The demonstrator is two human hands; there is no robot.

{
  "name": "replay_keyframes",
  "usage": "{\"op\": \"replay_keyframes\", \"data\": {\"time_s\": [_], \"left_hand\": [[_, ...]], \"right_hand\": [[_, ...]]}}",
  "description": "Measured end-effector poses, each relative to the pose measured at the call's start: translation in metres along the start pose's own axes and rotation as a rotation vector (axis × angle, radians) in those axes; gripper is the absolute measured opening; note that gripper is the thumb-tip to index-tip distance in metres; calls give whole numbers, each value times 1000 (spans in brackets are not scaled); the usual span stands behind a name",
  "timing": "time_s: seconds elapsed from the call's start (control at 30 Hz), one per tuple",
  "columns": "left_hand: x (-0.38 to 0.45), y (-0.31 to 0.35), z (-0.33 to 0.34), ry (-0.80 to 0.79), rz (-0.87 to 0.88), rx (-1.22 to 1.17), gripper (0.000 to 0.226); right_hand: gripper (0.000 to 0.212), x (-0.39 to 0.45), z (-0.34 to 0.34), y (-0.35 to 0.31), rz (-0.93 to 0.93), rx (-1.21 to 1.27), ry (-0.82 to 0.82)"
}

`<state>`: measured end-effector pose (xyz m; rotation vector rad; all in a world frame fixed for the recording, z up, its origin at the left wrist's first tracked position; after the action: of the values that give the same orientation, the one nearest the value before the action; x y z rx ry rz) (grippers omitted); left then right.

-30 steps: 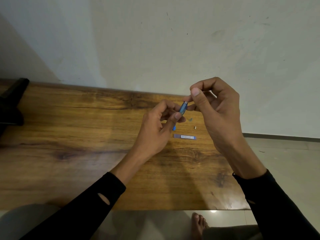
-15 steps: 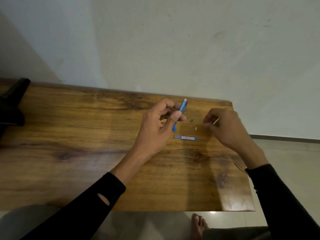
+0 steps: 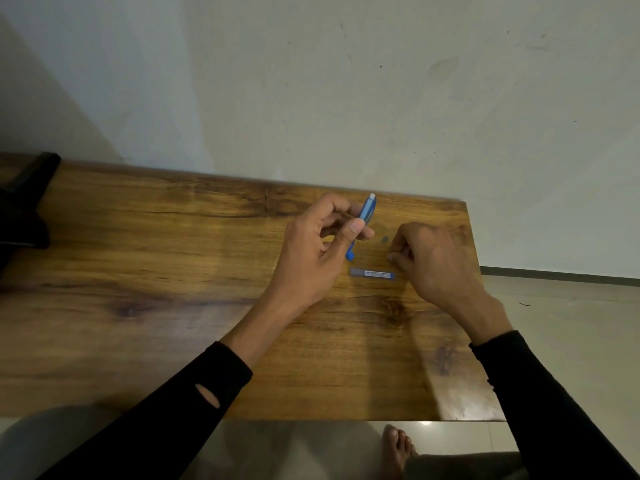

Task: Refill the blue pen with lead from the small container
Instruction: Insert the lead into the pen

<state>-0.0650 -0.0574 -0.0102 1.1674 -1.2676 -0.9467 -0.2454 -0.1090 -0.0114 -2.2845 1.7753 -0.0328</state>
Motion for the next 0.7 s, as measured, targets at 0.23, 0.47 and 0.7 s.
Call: {"op": "replay_keyframes", "data": {"time_s": [0.23, 0.47, 0.7], "left_hand": [[0, 2, 2, -2, -11, 2, 9], [1, 6, 3, -3, 33, 15, 10], [1, 6, 5, -22, 42, 10, 7]], "right_hand": [[21, -1, -64, -8, -14, 604, 180], [11, -15, -98, -36, -209, 860, 279], [15, -14, -92, -38, -213, 914, 303]]}}
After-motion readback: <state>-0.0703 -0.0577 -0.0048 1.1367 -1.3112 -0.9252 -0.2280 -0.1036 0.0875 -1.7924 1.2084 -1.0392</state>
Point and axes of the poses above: each hand's wrist, its own x-axis towards the middle knuckle, its own z-axis out of the palm, y = z × x, the point moved 8 cm from there along x, towards the middle knuckle, and after that the axes turned 4 degrees about z, right-handed, at the moved point
